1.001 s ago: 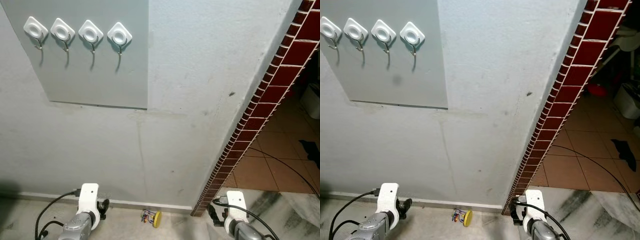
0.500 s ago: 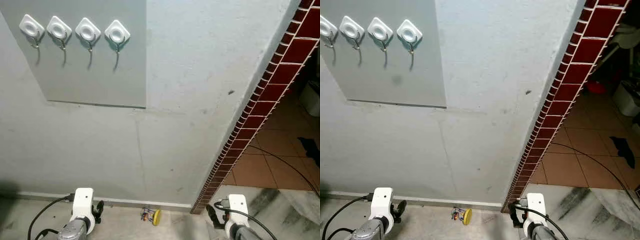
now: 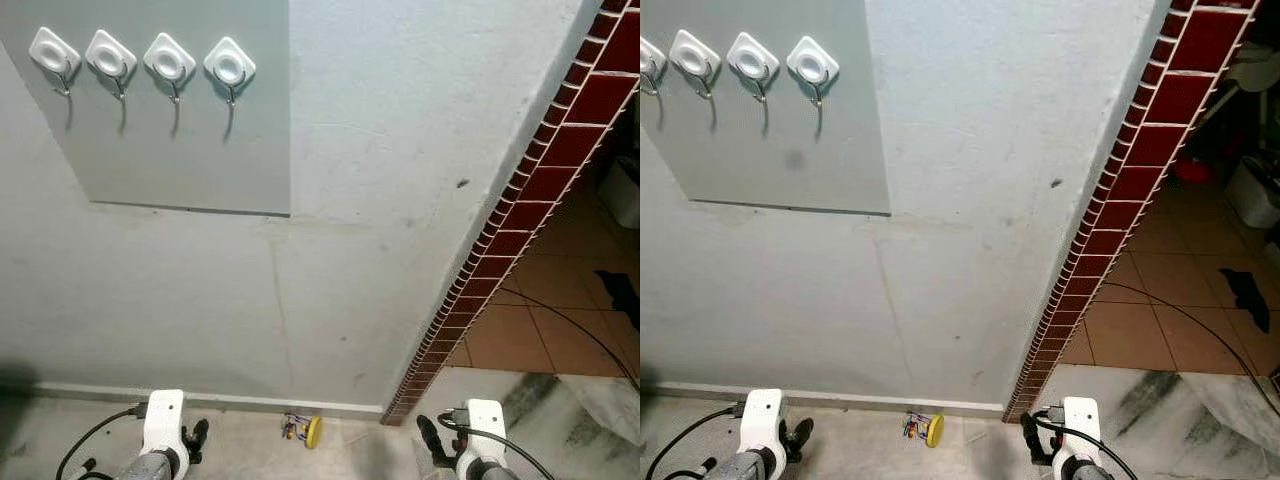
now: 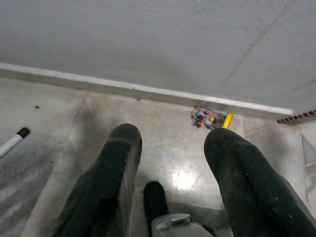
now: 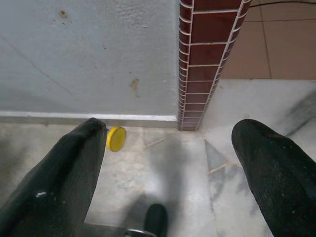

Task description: Hang keys on a hook

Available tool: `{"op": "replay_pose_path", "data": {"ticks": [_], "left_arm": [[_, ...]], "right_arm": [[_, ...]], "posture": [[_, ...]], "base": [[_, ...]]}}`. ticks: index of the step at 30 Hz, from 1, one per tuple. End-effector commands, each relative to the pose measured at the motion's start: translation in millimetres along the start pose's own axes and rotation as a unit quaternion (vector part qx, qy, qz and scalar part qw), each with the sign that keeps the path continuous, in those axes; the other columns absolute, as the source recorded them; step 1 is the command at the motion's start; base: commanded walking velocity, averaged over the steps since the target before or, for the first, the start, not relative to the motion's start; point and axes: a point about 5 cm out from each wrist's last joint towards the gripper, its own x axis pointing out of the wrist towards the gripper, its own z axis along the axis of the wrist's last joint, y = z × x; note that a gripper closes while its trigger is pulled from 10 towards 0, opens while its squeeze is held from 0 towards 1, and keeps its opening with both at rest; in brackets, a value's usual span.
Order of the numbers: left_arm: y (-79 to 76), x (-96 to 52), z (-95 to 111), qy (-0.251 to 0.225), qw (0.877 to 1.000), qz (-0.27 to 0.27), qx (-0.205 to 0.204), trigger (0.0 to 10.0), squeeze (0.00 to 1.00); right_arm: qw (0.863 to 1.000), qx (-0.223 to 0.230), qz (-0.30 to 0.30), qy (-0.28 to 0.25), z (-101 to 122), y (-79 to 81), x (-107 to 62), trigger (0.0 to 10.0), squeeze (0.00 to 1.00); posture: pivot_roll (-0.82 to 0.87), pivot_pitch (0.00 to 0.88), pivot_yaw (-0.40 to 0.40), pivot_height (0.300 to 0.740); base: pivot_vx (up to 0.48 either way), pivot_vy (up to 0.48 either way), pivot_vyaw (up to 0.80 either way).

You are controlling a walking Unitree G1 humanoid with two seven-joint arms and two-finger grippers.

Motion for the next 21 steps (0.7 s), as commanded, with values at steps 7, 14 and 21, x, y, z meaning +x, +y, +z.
{"op": "replay_pose_path", "data": {"ticks": [7,14,21], "left_arm": [[14.5,-1.7,9.2,-0.015,0.998,0.036,0.057,10.0,0.0],[5.8,-1.5,10.1,-0.037,0.998,0.011,0.056,10.0,0.0],[-7.5,4.5,21.0,-0.051,0.998,-0.006,0.038,10.0,0.0]], "right_arm": [[0.999,-0.038,-0.001,-0.017,3.3,13.9,2.9,10.0,0.0],[0.999,0.026,0.007,-0.018,-0.4,8.5,-0.5,10.0,0.0],[1.0,0.001,0.014,-0.02,3.5,9.4,0.1,10.0,0.0]], "posture": [[-0.05,0.058,0.032,0.74],[-0.07,0.056,0.026,0.74],[-0.1,0.074,-0.006,0.74]], "base": [[0.0,0.0,0.0],[0.0,0.0,0.0],[0.0,0.0,0.0]]}}
